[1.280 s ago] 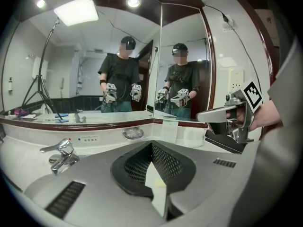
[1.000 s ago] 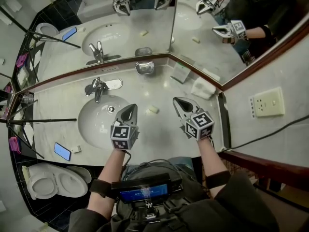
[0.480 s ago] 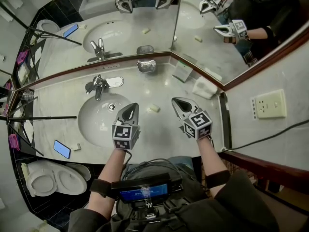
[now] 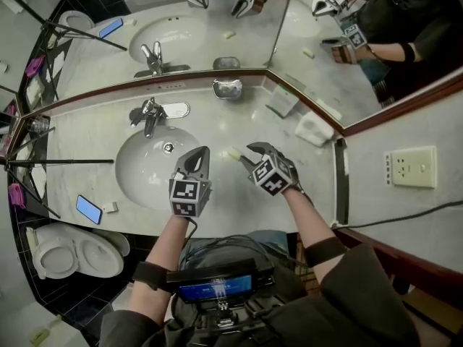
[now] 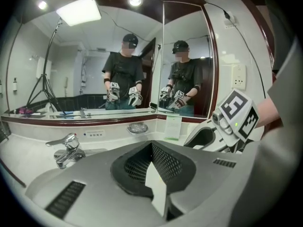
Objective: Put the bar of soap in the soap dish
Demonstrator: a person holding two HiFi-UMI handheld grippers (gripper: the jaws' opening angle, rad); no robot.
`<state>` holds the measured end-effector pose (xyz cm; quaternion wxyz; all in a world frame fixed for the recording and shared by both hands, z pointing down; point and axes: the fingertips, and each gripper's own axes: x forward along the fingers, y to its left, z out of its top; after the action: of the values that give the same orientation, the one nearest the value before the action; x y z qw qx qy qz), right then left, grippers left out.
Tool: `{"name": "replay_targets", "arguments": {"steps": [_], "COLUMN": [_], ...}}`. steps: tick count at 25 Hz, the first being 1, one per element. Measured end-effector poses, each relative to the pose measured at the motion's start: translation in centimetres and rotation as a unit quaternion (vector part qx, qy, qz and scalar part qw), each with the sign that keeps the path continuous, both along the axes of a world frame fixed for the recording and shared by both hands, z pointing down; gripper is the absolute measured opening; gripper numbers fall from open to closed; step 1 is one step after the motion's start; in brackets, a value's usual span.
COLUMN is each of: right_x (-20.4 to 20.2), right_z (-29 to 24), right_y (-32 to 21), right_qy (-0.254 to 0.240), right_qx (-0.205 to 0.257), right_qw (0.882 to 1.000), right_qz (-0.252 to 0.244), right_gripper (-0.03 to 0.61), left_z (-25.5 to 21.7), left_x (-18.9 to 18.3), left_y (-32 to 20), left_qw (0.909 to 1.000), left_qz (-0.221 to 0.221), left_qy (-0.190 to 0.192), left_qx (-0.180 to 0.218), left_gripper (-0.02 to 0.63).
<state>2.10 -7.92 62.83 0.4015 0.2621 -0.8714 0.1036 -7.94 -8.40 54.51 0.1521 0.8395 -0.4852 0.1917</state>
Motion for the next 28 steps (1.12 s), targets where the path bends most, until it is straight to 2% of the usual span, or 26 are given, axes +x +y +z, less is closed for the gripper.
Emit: {"name": "replay_targets", "arguments": {"steps": [4, 10, 18, 19, 20, 21, 28], "right_x": [-1.7, -2.4, -2.8, -2.9, -2.9, -2.9, -2.8], "right_z": [4.6, 9.1, 12.4, 12.6, 12.7, 12.7, 12.6], "right_y": [0.5, 0.1, 0.0, 0.0, 0.1, 0.1, 0.3], "right_qy": [0.083, 0.136, 0.15, 0.151, 0.153, 0.154, 0.146], "right_qx": [-0.027, -0.074, -0.123, -0.128, -0.133, -0.136, -0.134], "right_qw": [0.994, 0.984, 0.978, 0.977, 0.977, 0.976, 0.978], "right_qz": [-0.065, -0.086, -0.075, -0.073, -0.072, -0.071, -0.061], "right_gripper": [0.219, 0.232, 0.23, 0.222, 0.179, 0.163, 0.146], "left_z": [0.6, 1.7, 2.2, 2.2, 2.2, 2.2, 2.4], "left_x": [-0.8, -2.3, -3.6, -3.7, -3.8, -3.8, -3.6], "left_y": [0.1, 0.1, -0.2, -0.2, -0.2, -0.2, 0.0], "left_qw": [0.9999, 0.9991, 0.9985, 0.9985, 0.9985, 0.9985, 0.9986], "left_qz": [-0.014, -0.036, -0.047, -0.048, -0.048, -0.048, -0.044], "left_qy": [0.007, 0.015, 0.018, 0.018, 0.018, 0.018, 0.015], "left_qx": [-0.005, -0.015, -0.02, -0.021, -0.021, -0.022, -0.023], "left_gripper": [0.002, 0.002, 0.002, 0.002, 0.002, 0.002, 0.002]}}
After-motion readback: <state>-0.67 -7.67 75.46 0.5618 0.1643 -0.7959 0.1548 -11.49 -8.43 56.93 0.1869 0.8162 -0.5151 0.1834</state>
